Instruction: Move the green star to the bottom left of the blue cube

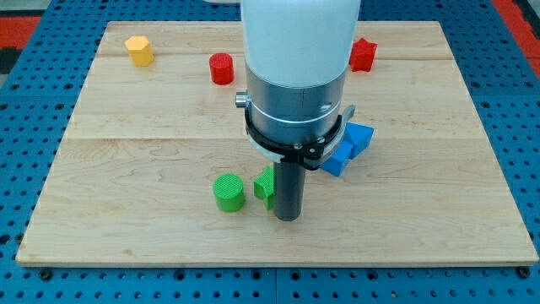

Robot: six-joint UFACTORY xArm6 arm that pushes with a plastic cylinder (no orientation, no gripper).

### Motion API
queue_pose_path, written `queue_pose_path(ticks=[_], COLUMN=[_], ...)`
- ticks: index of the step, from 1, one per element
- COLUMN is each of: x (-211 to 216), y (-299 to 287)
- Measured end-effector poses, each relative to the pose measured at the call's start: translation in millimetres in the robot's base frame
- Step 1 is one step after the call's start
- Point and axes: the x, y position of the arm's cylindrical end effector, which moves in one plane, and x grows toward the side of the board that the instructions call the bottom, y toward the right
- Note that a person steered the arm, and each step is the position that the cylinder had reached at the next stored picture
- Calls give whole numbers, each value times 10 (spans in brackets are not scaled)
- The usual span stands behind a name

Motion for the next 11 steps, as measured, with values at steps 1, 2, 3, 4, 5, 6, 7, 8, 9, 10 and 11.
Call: queue_pose_path(ticks=[1, 2, 3, 4, 5, 6, 7, 8, 9, 10, 11], x=[223, 439, 346, 287, 157, -105, -157, -210, -101, 281, 15], y=[-99, -904, -970, -959, -746, -548, -195, 44, -240, -1111, -1732])
